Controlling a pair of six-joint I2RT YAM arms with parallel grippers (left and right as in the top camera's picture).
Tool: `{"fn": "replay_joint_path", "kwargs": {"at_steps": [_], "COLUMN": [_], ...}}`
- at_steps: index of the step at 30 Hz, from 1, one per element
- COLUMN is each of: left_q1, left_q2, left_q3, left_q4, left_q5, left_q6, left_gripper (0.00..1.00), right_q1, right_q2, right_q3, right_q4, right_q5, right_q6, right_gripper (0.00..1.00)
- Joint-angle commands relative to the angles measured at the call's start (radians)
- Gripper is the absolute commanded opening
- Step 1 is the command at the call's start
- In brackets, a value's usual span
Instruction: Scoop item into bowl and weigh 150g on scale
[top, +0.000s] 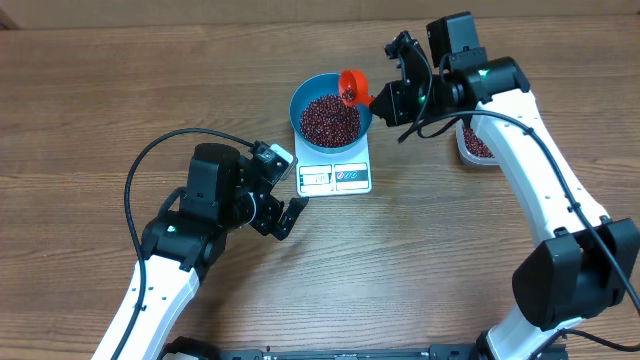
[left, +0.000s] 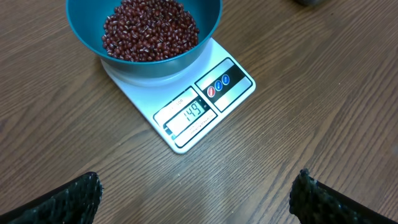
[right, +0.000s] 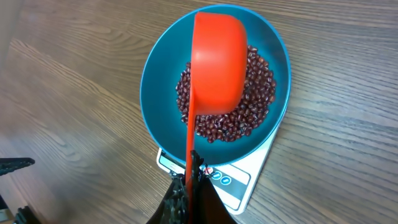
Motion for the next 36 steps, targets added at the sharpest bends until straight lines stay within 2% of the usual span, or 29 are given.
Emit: {"fn": "replay_joint_path", "kwargs": {"at_steps": [1, 12, 23, 29, 36], "left_q1": [0.005, 0.005, 0.005, 0.005, 0.005], "left_q2": [0.005, 0.005, 0.005, 0.005, 0.005], "left_q3": [-0.004, -0.004, -0.004, -0.004, -0.004], "left_q4": [0.001, 0.001, 0.001, 0.001, 0.001], "left_q5": [0.007, 0.007, 0.007, 0.007, 0.007], "left_q6": [-0.014, -0.014, -0.014, -0.014, -0.014], "left_gripper": [0.99, 1.00, 0.99, 1.00, 0.99], "right_q1": [0.014, 0.090, 0.091, 0.122, 0.135], "right_q2": [-0.034, -0.034, -0.034, -0.034, -0.034], "right_q3": [0.034, 0.034, 0.034, 0.034, 0.034], "right_q4": [0.004, -0.002, -0.002, -0.018, -0.013], "right_q5": [0.038, 0.195, 0.242, 0.248, 0.294], "right_q6": [-0.001, -0.001, -0.002, -0.072, -0.073], "right_gripper": [0.04, 0.04, 0.04, 0.04, 0.04]}}
